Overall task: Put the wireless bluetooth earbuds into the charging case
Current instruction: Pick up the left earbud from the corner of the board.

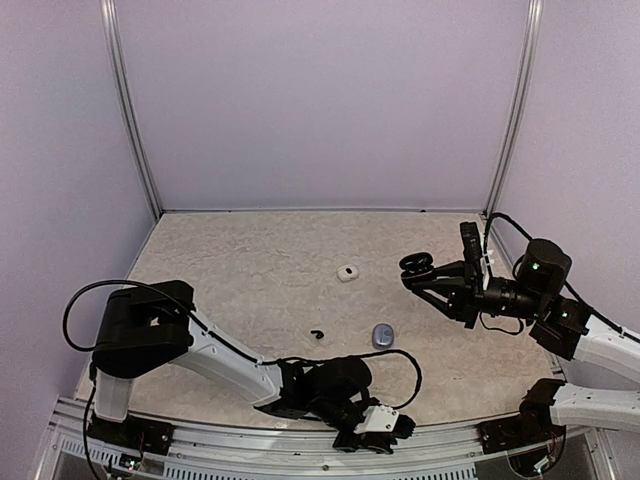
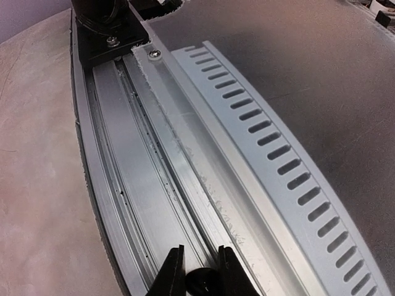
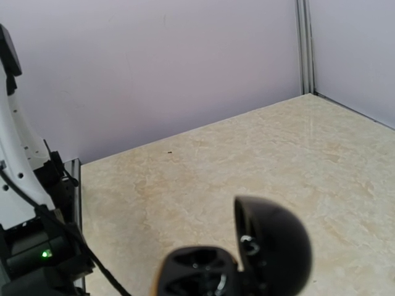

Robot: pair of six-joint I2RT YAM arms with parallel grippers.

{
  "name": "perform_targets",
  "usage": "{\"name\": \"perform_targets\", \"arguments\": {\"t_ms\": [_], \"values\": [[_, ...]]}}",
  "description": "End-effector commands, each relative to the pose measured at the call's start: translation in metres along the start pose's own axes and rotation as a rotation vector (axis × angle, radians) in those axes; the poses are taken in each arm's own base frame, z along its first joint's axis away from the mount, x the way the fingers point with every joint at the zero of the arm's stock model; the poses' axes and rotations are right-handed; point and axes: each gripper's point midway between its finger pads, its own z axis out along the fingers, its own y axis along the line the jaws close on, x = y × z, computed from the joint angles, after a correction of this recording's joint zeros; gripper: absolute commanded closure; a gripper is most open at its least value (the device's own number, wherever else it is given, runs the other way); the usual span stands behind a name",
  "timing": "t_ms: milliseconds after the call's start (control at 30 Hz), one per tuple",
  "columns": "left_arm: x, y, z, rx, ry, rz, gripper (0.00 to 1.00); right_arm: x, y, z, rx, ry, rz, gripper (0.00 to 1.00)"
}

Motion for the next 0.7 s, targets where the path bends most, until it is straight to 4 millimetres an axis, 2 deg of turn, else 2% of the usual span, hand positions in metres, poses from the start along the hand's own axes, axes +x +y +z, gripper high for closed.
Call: {"name": "perform_targets", "arguments": {"t_ms": [0,133,467,600,667], "values": [[0.008,0.011,-0.013,-0.062,0.025,-0.002,0.84,-0.009,-0.001,-0.003,0.007,-0.029,-0.015,1.0],[-0.013,0.025,-0.028,-0.121,-0.01,0.02,0.86,-0.009,-0.002,-0.003,0.01,-0.029,-0.015,1.0],[-0.043,0.067,-0.071,-0.291,-0.11,-0.018,0.87,-0.011,-0.003,-0.003,0.019,-0.035,-0.023,1.0],[-0.062,0.087,-0.107,-0.429,-0.179,-0.043,0.87,-0.011,-0.007,-0.001,0.034,-0.034,-0.028,1.0],[-0.053,0.102,-0.123,-0.517,-0.162,-0.083,0.87,-0.01,-0.009,0.001,0.037,-0.032,-0.028,1.0]]}}
